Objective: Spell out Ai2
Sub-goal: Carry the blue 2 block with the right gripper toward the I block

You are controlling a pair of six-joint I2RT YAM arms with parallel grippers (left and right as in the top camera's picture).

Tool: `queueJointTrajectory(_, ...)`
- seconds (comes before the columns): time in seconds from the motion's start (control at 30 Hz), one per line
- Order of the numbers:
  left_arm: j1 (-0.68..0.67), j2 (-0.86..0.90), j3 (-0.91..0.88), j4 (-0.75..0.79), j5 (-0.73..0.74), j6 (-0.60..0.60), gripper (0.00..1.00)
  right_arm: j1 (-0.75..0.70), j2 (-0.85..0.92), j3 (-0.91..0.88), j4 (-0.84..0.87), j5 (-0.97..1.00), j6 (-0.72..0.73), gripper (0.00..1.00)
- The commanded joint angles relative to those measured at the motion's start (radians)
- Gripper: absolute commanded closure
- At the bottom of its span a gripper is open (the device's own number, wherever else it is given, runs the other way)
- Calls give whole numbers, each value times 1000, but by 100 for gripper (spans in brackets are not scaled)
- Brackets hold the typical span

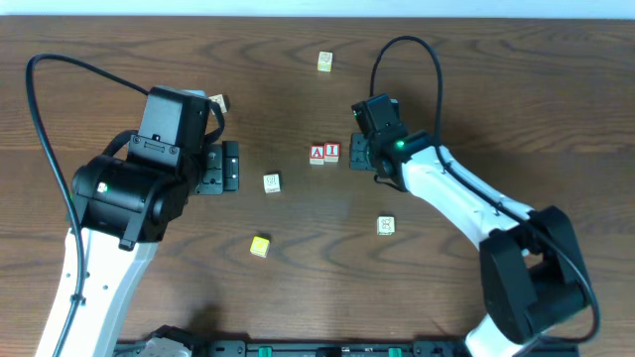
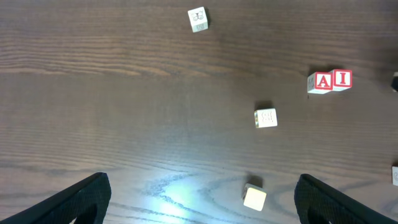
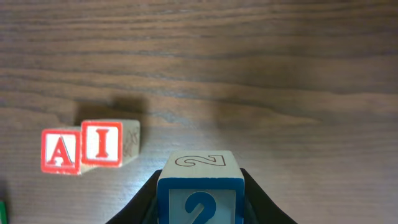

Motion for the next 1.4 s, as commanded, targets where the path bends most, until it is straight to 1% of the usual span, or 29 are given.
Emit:
queueJointTrajectory(0.0, 1, 2, 3, 3, 4, -13, 5, 4, 24, -6, 22, -9, 19, 75)
queueJointTrajectory(0.3, 1, 2, 3, 17, 4, -20, 5, 11, 63, -6, 37, -10, 24, 78)
queueJointTrajectory(0.93, 1, 2, 3, 18, 3, -20, 4, 34, 163, -6, 105, -32, 42, 76)
queueJointTrajectory(1.0, 1, 2, 3, 20, 3, -19, 4, 34, 163, -6, 108, -32, 42, 73)
queueJointTrajectory(1.1, 1, 2, 3, 21, 3, -19, 5, 34, 163, -6, 116, -31, 42, 59)
queueJointTrajectory(1.13, 1, 2, 3, 21, 3, -19, 5, 34, 163, -6, 118, -31, 42, 56)
queueJointTrajectory(1.27, 1, 2, 3, 21, 3, -19, 5, 33, 156, 10, 134, -27, 41, 53)
queueJointTrajectory(1.37, 1, 2, 3, 21, 3, -19, 4, 28, 143, 40, 125, -13, 37, 54)
